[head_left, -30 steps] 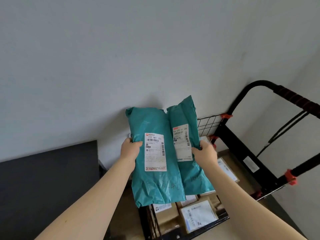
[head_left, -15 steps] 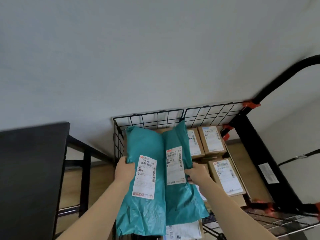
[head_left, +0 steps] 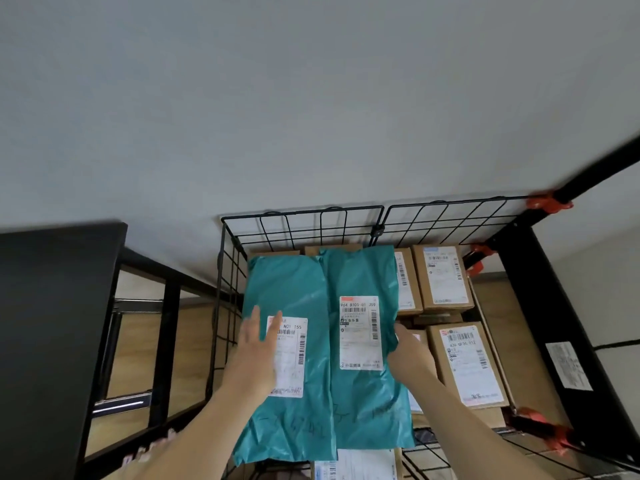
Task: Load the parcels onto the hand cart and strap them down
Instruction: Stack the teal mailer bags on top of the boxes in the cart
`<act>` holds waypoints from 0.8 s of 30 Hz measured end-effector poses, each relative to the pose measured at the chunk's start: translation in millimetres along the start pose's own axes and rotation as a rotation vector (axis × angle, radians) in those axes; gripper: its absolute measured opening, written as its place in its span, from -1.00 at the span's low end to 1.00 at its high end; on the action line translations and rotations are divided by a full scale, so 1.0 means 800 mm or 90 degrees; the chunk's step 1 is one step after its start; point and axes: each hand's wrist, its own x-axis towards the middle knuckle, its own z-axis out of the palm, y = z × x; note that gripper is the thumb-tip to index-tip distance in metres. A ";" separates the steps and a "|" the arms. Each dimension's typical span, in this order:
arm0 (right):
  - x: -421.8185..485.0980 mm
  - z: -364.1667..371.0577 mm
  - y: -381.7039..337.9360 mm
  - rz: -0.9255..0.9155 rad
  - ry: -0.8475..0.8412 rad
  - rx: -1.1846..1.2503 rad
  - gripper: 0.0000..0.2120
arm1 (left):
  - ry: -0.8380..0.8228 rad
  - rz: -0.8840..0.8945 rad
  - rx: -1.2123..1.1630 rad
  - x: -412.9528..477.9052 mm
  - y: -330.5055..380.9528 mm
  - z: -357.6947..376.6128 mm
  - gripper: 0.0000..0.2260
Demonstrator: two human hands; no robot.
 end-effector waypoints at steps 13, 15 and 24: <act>0.014 0.010 0.009 0.000 0.025 -0.124 -0.31 | -0.067 0.066 0.093 0.023 0.018 -0.002 -0.15; 0.005 0.010 0.003 -0.040 0.157 -0.204 -0.22 | -0.073 0.070 0.101 0.026 0.018 -0.004 -0.15; 0.013 0.042 -0.007 -0.219 -0.022 -0.407 -0.23 | -0.113 0.068 0.124 0.031 0.019 0.003 -0.06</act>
